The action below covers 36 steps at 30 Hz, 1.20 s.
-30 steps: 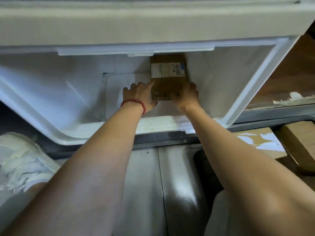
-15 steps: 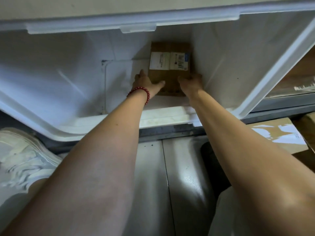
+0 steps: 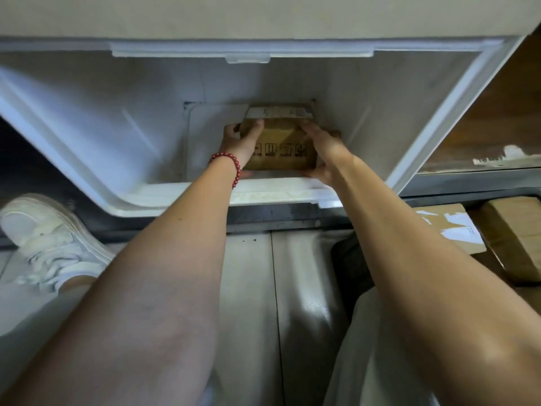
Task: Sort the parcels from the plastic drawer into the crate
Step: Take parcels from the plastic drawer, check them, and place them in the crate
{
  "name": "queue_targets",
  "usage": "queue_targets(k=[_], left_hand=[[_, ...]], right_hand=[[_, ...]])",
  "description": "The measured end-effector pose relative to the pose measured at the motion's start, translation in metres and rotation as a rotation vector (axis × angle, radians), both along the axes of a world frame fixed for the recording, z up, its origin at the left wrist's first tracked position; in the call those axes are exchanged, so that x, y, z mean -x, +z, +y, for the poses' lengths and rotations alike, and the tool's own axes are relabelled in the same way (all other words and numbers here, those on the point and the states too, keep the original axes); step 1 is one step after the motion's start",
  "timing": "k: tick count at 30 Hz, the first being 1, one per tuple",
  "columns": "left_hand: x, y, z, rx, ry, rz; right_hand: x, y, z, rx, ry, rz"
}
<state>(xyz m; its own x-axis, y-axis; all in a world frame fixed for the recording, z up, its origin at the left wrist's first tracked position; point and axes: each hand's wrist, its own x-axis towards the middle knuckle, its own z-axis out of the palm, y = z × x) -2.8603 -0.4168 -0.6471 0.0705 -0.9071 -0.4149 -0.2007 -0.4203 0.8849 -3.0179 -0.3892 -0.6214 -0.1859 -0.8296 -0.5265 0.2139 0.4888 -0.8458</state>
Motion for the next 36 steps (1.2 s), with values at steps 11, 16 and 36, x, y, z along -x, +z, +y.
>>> queue_targets(k=[11,16,36], left_hand=[[-0.008,0.058,0.071,0.034,0.051,0.119],[-0.015,0.079,0.126,0.037,-0.034,0.098],[-0.085,0.106,0.258,0.232,0.078,0.008]], right_hand=[[0.001,0.049,0.071,0.067,0.054,-0.01],[0.004,0.063,0.12,0.032,0.159,0.069],[-0.032,0.078,0.212,0.117,0.286,0.047]])
